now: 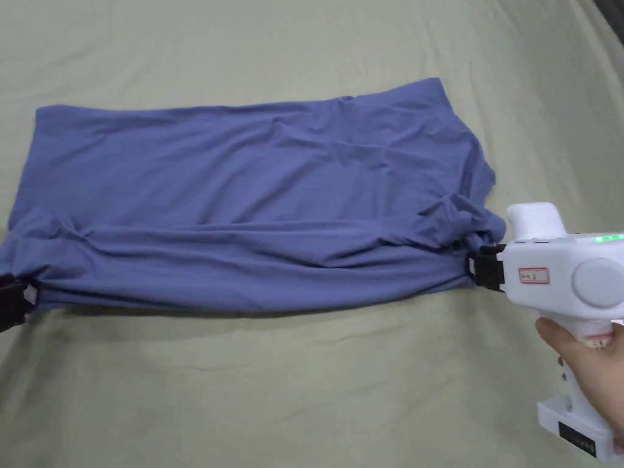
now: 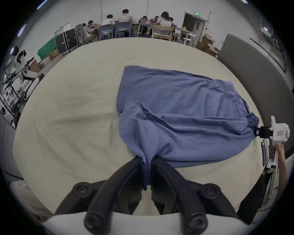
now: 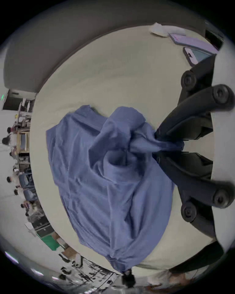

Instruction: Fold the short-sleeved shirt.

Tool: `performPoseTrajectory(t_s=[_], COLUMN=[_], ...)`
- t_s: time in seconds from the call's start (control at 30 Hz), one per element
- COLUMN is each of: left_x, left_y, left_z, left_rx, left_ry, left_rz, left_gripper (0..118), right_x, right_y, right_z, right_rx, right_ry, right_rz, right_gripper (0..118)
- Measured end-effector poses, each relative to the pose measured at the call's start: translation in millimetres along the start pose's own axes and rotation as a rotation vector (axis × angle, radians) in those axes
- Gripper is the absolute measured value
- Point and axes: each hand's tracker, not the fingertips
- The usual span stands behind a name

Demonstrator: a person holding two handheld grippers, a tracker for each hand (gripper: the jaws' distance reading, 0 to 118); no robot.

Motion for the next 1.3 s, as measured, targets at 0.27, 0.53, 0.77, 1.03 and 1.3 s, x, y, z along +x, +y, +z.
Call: performPoseTrajectory(t_s=[0.27, 0.53, 0.77, 1.03, 1.3], left_x=[-11.7, -17.9, -21.9, -16.6, 28.6], left_y=[-3.9, -50.3, -61.3, -71.3, -18.0], left_z=[30.8, 33.8, 20.7, 99.6, 232.5], left_rx=[0.011, -0.081, -0.140, 0.020, 0.492], left_ry=[-0.004, -0.003, 0.002, 0.083, 0.159], left_rz=[-0.064, -0.061, 0.045, 0.052, -0.005], left_gripper=[7, 7, 44, 92, 0], right_x=[-3.2, -7.4, -12.5, -12.2, -54.8], right_y=[-30.1, -75.9, -81.8, -83.4, -40.9], right_z=[65.5, 64.6, 51.2, 107.5, 193.7], right_rx=[0.047, -0.053, -0.094, 0.015, 0.401], right_ry=[0.077, 0.072, 0.048, 0.110, 0.115], right_rz=[-0.082, -0.066, -0.063, -0.149, -0.036], right_gripper=[14, 14, 42, 115, 2])
